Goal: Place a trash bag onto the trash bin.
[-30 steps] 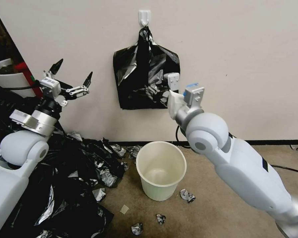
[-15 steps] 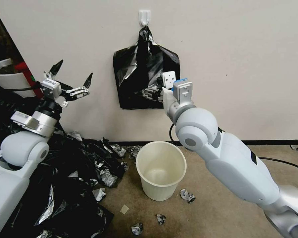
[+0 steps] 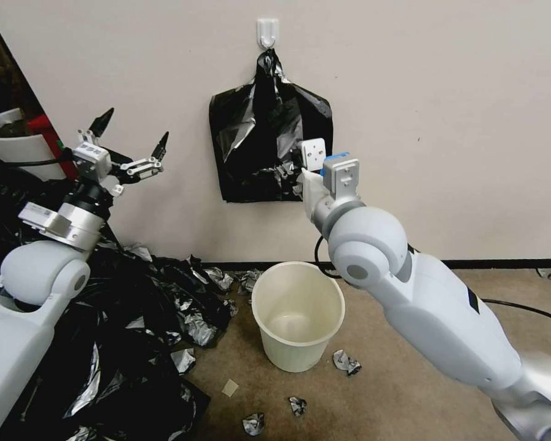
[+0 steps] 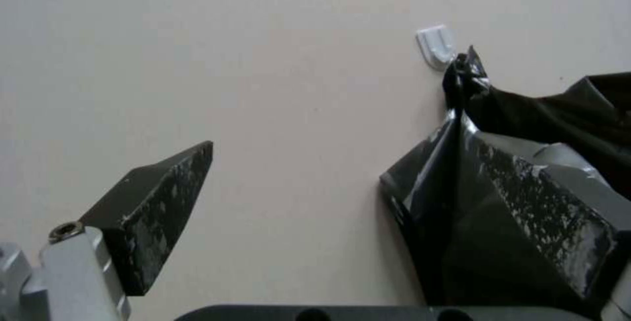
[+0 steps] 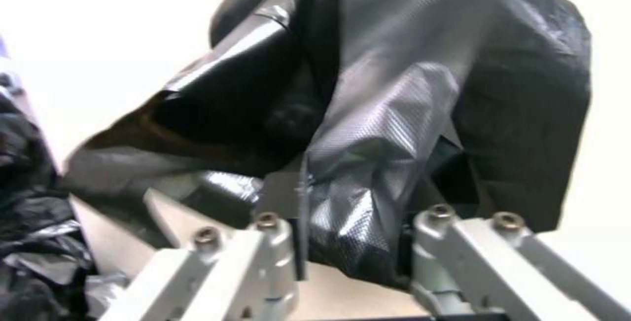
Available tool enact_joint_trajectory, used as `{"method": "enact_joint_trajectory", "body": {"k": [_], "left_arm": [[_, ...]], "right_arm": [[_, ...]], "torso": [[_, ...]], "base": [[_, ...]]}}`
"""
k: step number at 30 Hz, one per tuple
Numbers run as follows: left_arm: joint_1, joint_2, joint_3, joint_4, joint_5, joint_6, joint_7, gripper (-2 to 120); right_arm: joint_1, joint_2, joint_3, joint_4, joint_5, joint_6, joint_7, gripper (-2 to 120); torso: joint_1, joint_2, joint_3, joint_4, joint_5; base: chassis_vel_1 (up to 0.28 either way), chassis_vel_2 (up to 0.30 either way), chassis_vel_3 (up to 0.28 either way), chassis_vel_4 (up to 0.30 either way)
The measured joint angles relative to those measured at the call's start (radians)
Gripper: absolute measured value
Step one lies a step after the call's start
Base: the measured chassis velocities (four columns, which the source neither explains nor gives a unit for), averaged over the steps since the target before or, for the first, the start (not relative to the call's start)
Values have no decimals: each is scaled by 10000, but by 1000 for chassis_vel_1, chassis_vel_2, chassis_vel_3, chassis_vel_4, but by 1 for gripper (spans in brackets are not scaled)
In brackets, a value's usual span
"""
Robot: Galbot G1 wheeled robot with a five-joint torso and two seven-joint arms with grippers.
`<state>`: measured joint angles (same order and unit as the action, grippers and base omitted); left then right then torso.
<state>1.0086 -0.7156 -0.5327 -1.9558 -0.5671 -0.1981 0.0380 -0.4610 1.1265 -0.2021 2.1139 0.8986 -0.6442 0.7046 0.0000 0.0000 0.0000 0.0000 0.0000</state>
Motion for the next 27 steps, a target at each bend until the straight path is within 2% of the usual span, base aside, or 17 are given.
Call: {"method": "enact_joint_trajectory", "body": {"k": [2,3,5,11,13,14,16,17,19,20,22,23,24,25,27], "left_arm": [[-77,24,67,30,-35,0,-6,100],[-77,24,67,30,-35,0,-6,100],[-199,70,167,71,-186,-1,-13,100],[-455,237,405,188,-581,12,-18,100],[-926,443,715,371,-1390,43,181,100],[-926,443,715,371,-1390,43,181,100],[-1602,681,1161,607,-2338,127,425,100],[-1602,681,1161,607,-2338,127,425,100],[-2550,1007,1989,1001,-3182,282,993,100],[-2550,1007,1989,1001,-3182,282,993,100],[-3875,1343,3297,1534,-3458,465,1893,100],[-4757,1462,4144,1866,-3309,574,2452,100],[-4757,1462,4144,1866,-3309,574,2452,100],[-5691,1506,4896,2228,-3015,667,2996,100],[-6991,1453,5927,2731,-2496,773,3625,100]], "right_arm": [[-100,-84,54,-29,-163,495,-506,11],[-100,-84,54,-29,-163,495,-506,11],[-199,-157,180,-279,-314,1206,-1212,1],[-454,-191,501,-675,-353,2277,-2101,0],[-790,-324,701,-644,-358,3171,-2862,0],[-790,-324,701,-644,-358,3171,-2862,0],[-1310,-543,944,-471,-488,3969,-3836,0],[-1310,-543,944,-471,-488,3969,-3836,0],[-1776,-751,1133,-433,-810,4661,-4889,0],[-1776,-751,1133,-433,-810,4661,-4889,0],[-2007,-865,1262,-544,-1382,5113,-5744,0],[-2052,-873,1295,-622,-1698,5282,-6051,0],[-2052,-873,1295,-622,-1698,5282,-6051,0],[-2059,-864,1312,-690,-1946,5380,-6217,0],[-2054,-788,1324,-813,-2279,5480,-6388,0]], "torso": [[-1,0,0,0,0],[-1,0,0,0,0],[0,0,0,0,0],[-1,0,0,1,0],[0,0,0,3,0],[0,0,0,3,0],[-1,0,0,0,1],[-1,0,0,0,1],[-1,0,0,-1,1],[-1,0,0,-1,1],[-1,0,0,0,0],[0,-1,1,0,1],[0,-1,1,0,1],[0,-1,1,-3,-1],[-1,0,0,-2,6]], "base": [[0,0,0,0],[0,0,0,0],[0,0,0,0],[0,0,0,0],[0,0,0,0],[0,0,0,0],[0,0,0,0],[0,0,0,0],[0,0,0,0],[0,0,0,0],[0,0,0,0],[0,0,0,0],[0,0,0,0],[0,0,0,0],[0,0,0,0]]}}
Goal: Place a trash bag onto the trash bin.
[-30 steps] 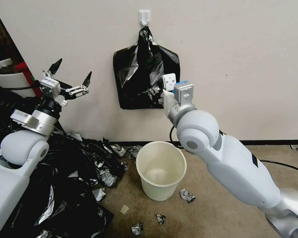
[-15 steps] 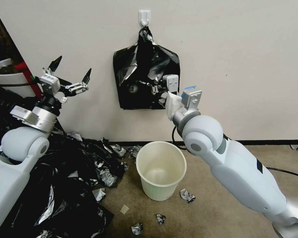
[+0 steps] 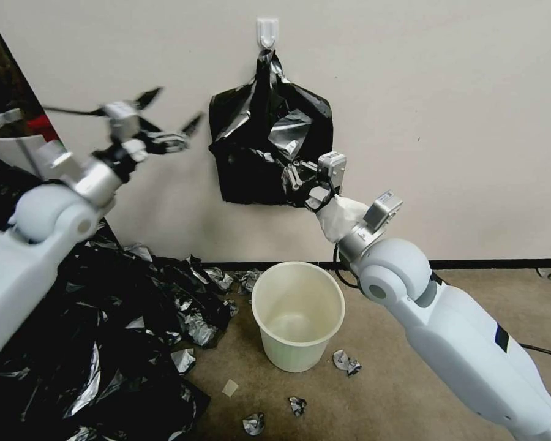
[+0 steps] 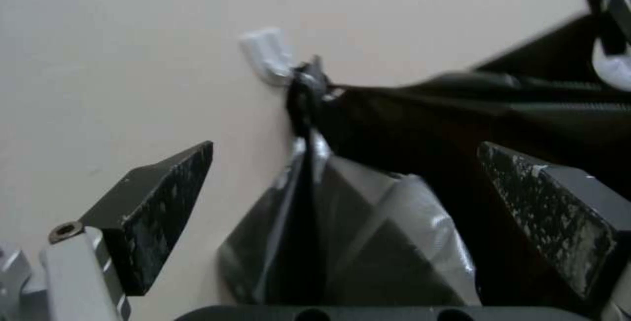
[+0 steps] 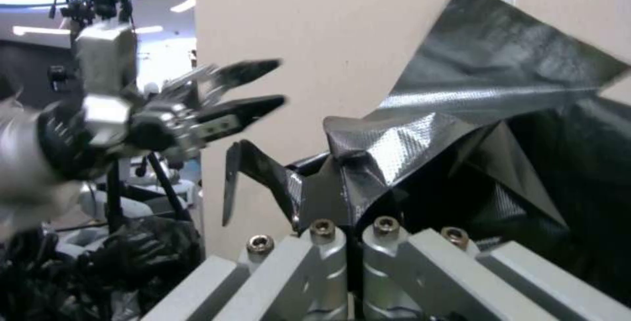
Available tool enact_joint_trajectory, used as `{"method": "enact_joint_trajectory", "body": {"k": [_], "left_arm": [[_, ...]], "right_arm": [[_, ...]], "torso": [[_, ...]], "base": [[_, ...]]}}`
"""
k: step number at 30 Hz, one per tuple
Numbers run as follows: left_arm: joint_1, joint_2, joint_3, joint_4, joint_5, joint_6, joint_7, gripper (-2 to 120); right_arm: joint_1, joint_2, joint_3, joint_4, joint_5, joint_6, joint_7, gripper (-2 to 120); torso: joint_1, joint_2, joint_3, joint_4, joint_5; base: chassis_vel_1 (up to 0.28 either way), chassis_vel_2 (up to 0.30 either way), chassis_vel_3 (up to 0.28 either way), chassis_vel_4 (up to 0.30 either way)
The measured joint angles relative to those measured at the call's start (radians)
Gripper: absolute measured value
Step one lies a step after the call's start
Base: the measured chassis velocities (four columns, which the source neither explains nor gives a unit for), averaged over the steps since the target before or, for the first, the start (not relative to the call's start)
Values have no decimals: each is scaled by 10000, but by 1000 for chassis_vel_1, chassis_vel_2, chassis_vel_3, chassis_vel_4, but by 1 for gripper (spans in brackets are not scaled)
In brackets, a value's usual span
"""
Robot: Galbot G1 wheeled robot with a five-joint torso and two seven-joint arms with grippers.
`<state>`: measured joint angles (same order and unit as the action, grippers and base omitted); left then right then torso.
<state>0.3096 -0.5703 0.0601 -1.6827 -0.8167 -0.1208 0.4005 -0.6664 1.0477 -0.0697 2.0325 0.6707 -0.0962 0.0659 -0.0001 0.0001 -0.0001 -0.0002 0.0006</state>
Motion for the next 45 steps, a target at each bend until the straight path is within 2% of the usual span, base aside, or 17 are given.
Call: {"method": "enact_joint_trajectory", "body": {"k": [1,3,4,5,7,8,11,14,24,30,31,34,36,37,39,41,45], "left_arm": [[0,0,0,0,0,0,0,100],[-1204,-238,1150,495,587,81,416,100],[-1204,-238,1150,495,587,81,416,100],[-1750,-374,1645,717,975,143,584,100],[-2319,-503,2122,958,1671,294,1019,100],[-2319,-503,2122,958,1671,294,1019,100],[-2672,-529,2230,1122,2852,507,1828,100],[-2776,-512,2230,1184,3453,555,2074,100],[-2958,-580,2373,1379,4195,879,2078,99],[-2735,-854,2346,1397,4427,1014,1674,75],[-2735,-854,2346,1397,4427,1014,1674,75],[-2647,-914,2307,1393,4397,1041,1495,60],[-2633,-922,2304,1394,4378,1049,1444,59],[-2609,-945,2303,1394,4277,1102,1299,50],[-2591,-977,2313,1394,4126,1235,1032,41],[-2574,-997,2319,1394,4045,1308,885,38],[-2349,-1001,2267,1246,3590,1611,418,21]], "right_arm": [[0,0,0,0,0,0,0,0],[29,147,0,-158,-341,67,-106,0],[29,147,0,-158,-341,67,-106,0],[52,245,-1,-215,-422,75,-130,0],[88,350,-10,-252,-495,75,-141,0],[88,350,-10,-252,-495,75,-141,0],[142,444,-13,-273,-562,60,-175,0],[159,491,-14,-275,-574,52,-195,0],[377,759,-102,-317,-589,16,-250,0],[457,833,-148,-432,-575,11,-246,0],[457,833,-148,-432,-575,11,-246,0],[440,836,-153,-471,-575,11,-244,0],[438,838,-153,-476,-575,11,-244,0],[432,840,-155,-490,-576,11,-243,0],[426,840,-166,-502,-579,11,-244,0],[418,843,-168,-509,-582,11,-244,0],[369,846,-165,-534,-595,10,-244,0]], "torso": [[0,0,0,0,0],[0,-1,2,1,-10],[0,-1,2,1,-10],[0,0,1,0,-4],[0,-1,1,-2,-4],[0,-1,1,-2,-4],[1,-1,1,3,-5],[0,-1,1,4,-7],[0,-1,1,3,-7],[0,-1,1,1,-7],[0,-1,1,1,-7],[1,-1,1,2,-5],[1,-1,1,1,-6],[0,0,1,2,-6],[0,-1,0,2,-5],[0,-1,1,2,-5],[0,-1,1,0,-6]], "base": [[0,0,0,0],[0,0,0,0],[0,0,0,0],[0,0,0,0],[0,0,0,0],[0,0,0,0],[0,0,0,0],[0,0,0,0],[0,0,0,0],[0,0,0,0],[0,0,0,0],[0,0,0,0],[0,0,0,0],[0,0,0,0],[0,0,0,0],[0,0,0,0],[0,0,0,0]]}}
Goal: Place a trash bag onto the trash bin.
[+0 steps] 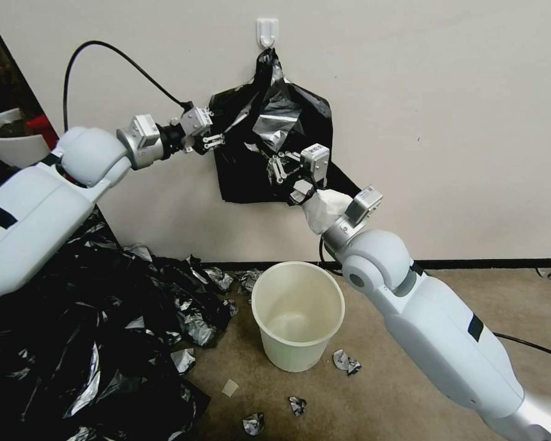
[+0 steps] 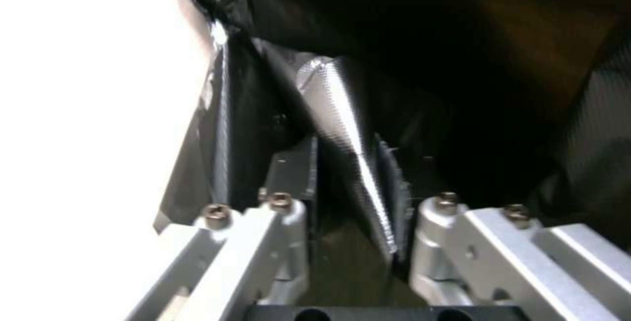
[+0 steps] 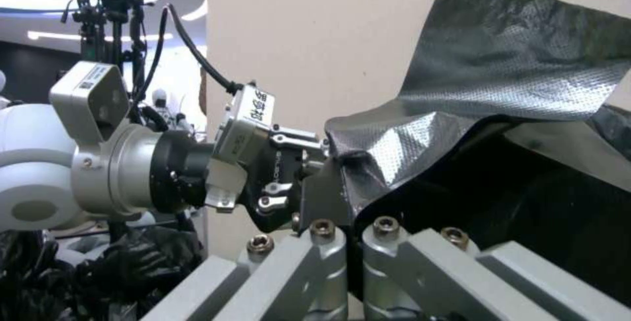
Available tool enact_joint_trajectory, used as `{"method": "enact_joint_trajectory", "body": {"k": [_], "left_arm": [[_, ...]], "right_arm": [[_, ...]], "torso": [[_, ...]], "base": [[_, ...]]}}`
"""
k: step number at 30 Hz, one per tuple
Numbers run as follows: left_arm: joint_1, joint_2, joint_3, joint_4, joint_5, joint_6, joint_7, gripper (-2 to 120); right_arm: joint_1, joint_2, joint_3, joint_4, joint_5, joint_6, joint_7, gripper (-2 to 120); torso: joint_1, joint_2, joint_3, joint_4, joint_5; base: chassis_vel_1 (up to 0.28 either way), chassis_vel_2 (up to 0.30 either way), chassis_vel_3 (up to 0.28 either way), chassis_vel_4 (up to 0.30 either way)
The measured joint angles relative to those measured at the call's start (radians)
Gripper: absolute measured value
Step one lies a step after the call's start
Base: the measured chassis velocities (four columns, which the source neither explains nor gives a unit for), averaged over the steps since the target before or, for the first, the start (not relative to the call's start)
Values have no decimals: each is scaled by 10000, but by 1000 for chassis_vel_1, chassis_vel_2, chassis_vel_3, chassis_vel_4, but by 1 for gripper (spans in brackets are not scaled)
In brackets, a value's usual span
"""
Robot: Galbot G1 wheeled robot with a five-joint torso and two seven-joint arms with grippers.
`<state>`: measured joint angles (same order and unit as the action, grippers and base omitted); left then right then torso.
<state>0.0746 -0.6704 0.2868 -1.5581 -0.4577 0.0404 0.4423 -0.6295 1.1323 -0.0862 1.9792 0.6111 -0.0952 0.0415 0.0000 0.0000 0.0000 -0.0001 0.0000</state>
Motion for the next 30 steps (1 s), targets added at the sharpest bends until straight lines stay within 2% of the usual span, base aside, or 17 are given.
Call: {"method": "enact_joint_trajectory", "body": {"k": [1,4,7,10,12,13,16,17,20,21,24,25,30], "left_arm": [[0,0,0,0,0,0,0,21],[457,141,-314,-294,-208,252,-320,5],[873,245,-646,-526,-310,354,-546,0],[1418,387,-1068,-877,-518,427,-885,0],[2111,561,-1643,-1353,-918,436,-1311,0],[2111,561,-1643,-1353,-918,436,-1311,0],[3515,747,-2767,-2416,-2086,399,-2185,0],[3515,747,-2767,-2416,-2086,399,-2185,0],[5142,804,-3695,-3412,-2956,167,-2913,0],[5142,804,-3695,-3412,-2956,167,-2913,0],[6475,663,-4604,-4091,-3142,-107,-3313,0],[6475,663,-4604,-4091,-3142,-107,-3313,0],[7846,294,-5797,-4872,-3315,-144,-3486,0]], "right_arm": [[0,0,0,0,0,0,0,0],[-111,-35,51,3,6,36,6,0],[-214,-72,63,47,32,130,19,0],[-382,-117,87,108,160,332,33,0],[-600,-167,113,230,482,616,47,0],[-600,-167,113,230,482,616,47,0],[-1135,-227,203,525,961,1093,54,0],[-1135,-227,203,525,961,1093,54,0],[-1921,-341,394,916,1180,1501,58,0],[-1921,-341,394,916,1180,1501,58,0],[-2776,-362,592,1278,1175,1768,56,0],[-2776,-362,592,1278,1175,1768,56,0],[-3996,-316,883,1831,906,2233,7,0]], "torso": [[0,0,0,0,0],[0,0,0,1,0],[0,0,0,1,0],[0,0,0,1,0],[0,0,-1,1,0],[0,0,-1,1,0],[0,0,-1,1,1],[0,0,-1,1,1],[0,0,-1,3,-4],[0,0,-1,3,-4],[0,0,-1,1,-1],[0,0,-1,1,-1],[-1,0,-2,0,2]], "base": [[0,0,0,0],[0,0,0,0],[0,0,0,0],[0,0,0,0],[0,0,0,0],[0,0,0,0],[0,0,0,0],[0,0,0,0],[0,0,0,0],[0,0,0,0],[0,0,0,0],[0,0,0,0],[0,0,0,0]]}}
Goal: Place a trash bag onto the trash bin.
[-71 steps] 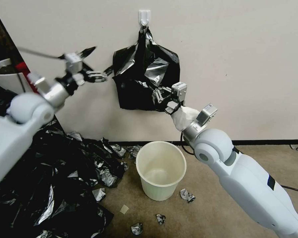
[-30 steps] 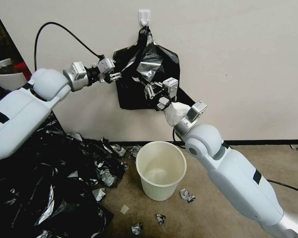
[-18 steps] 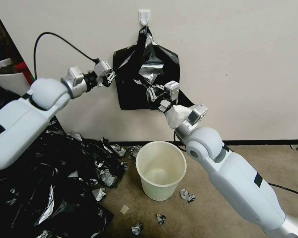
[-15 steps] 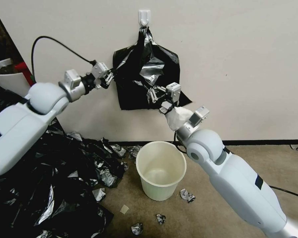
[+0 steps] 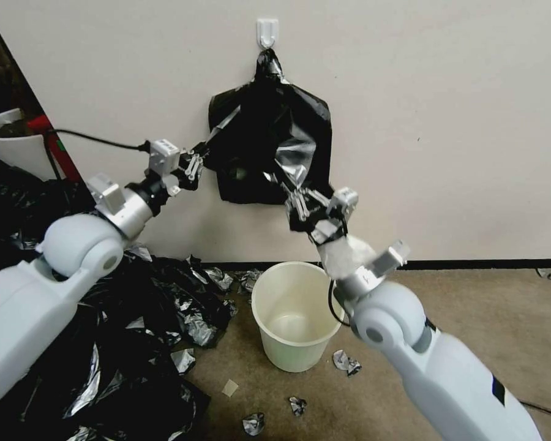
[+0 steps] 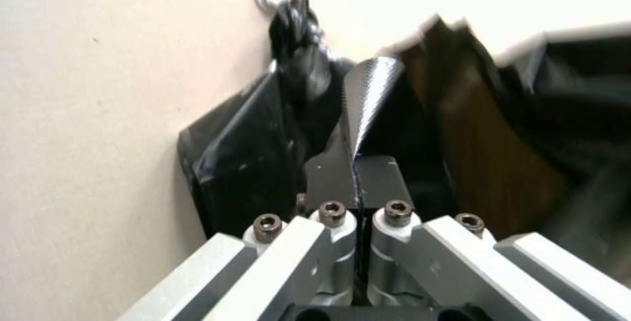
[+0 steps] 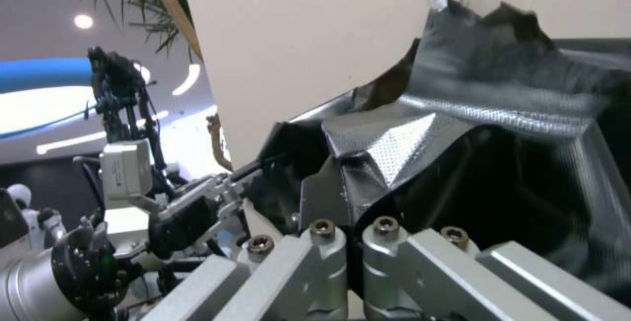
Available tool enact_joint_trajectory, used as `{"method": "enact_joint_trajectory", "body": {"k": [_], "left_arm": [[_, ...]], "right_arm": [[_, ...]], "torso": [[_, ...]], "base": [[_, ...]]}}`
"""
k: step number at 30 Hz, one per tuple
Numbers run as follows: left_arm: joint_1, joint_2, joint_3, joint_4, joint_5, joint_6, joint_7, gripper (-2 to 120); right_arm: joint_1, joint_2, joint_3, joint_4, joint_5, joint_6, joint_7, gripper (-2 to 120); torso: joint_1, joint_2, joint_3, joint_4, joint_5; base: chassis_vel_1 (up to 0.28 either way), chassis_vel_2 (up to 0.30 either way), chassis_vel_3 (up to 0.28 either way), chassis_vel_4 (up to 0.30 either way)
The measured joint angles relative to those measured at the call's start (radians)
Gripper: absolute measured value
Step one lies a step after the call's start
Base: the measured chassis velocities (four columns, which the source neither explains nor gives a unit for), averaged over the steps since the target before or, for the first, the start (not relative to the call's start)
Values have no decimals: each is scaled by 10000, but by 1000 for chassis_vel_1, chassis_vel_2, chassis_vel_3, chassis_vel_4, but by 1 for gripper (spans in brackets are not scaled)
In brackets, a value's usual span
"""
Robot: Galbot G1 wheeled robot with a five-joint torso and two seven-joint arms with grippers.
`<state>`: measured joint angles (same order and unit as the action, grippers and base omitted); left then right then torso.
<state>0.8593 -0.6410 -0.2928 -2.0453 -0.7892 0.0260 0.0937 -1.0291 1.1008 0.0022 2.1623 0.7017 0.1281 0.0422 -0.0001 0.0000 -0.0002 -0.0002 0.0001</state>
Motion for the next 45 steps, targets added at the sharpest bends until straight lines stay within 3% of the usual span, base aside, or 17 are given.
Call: {"method": "enact_joint_trajectory", "body": {"k": [6,8,11,15,21,24,35,45], "left_arm": [[1444,-445,-714,-1108,-637,365,-397,0],[1994,-850,-783,-1772,-1140,938,-909,0],[2150,-1337,-660,-1986,-1310,1378,-1392,0],[2400,-2090,-441,-1882,-1108,1778,-1853,0],[2874,-2825,-279,-1495,-474,1760,-1894,0],[3445,-3759,-257,-1264,-221,1642,-1855,0],[4134,-4380,-340,-1531,-154,1644,-1842,0],[5040,-5137,79,-926,215,1617,-1940,0]], "right_arm": [[-1050,-9,293,670,-511,210,-34,0],[-1420,-6,485,1009,-911,152,-51,0],[-1559,-17,728,1045,-1238,112,-212,0],[-1638,-109,964,662,-1408,83,-304,0],[-1616,-147,986,-265,-1536,613,-511,0],[-1280,-60,987,-1132,-1679,1076,-785,0],[-1003,82,940,-1756,-1909,1351,-910,0],[-1609,16,878,-2732,-2837,1930,-523,0]], "torso": [[0,0,0,3,0],[0,1,-1,2,0],[0,0,0,1,0],[0,0,1,0,0],[1,0,2,0,0],[1,0,2,1,0],[0,0,1,2,0],[1,0,1,1,-1]], "base": [[0,0,0,0],[0,0,0,0],[0,0,0,0],[0,0,0,0],[0,0,0,0],[0,0,0,0],[0,0,0,0],[0,0,0,0]]}}
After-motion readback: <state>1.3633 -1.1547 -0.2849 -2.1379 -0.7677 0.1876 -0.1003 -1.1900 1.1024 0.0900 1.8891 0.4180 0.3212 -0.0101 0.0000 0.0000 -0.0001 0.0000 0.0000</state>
